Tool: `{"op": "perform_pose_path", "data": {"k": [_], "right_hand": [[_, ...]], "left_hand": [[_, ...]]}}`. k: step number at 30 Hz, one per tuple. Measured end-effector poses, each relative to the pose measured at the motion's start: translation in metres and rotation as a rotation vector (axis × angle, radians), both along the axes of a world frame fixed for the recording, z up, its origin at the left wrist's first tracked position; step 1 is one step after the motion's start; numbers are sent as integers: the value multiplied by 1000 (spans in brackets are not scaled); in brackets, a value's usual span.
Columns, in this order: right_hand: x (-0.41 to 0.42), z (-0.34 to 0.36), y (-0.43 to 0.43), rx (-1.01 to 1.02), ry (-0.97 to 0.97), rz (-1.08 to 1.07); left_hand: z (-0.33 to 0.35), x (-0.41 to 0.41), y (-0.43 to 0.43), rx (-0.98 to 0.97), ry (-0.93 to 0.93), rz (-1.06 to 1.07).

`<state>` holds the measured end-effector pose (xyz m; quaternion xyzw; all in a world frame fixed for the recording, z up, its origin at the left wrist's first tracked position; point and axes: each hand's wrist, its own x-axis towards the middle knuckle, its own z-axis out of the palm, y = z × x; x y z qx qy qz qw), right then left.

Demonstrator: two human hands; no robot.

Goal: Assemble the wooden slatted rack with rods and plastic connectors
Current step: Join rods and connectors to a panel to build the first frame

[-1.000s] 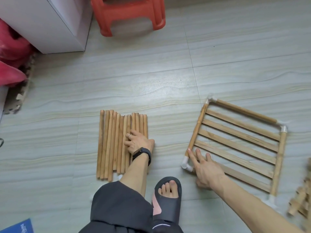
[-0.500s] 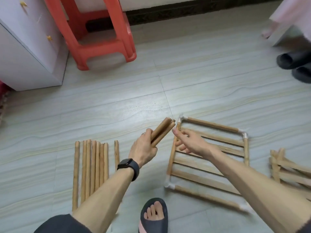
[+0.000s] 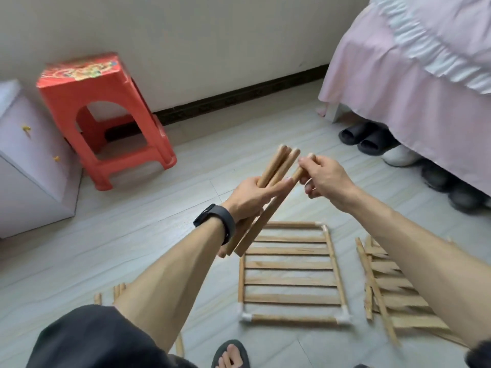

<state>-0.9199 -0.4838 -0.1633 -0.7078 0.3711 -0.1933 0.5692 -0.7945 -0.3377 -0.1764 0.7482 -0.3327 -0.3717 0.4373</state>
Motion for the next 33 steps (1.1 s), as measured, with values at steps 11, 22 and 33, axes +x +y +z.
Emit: {"op": "perform_pose_path", "data": {"k": [11, 22, 33], "right_hand": [[-50, -49, 100, -667, 673, 499], [-51, -135, 193, -533, 569, 403], [-49, -135, 189, -555, 501, 440]], "left_hand": [[8, -24, 77, -97, 85, 530], [-2, 20, 104, -39, 253, 486], [-6, 39, 114, -144, 446, 614]]}}
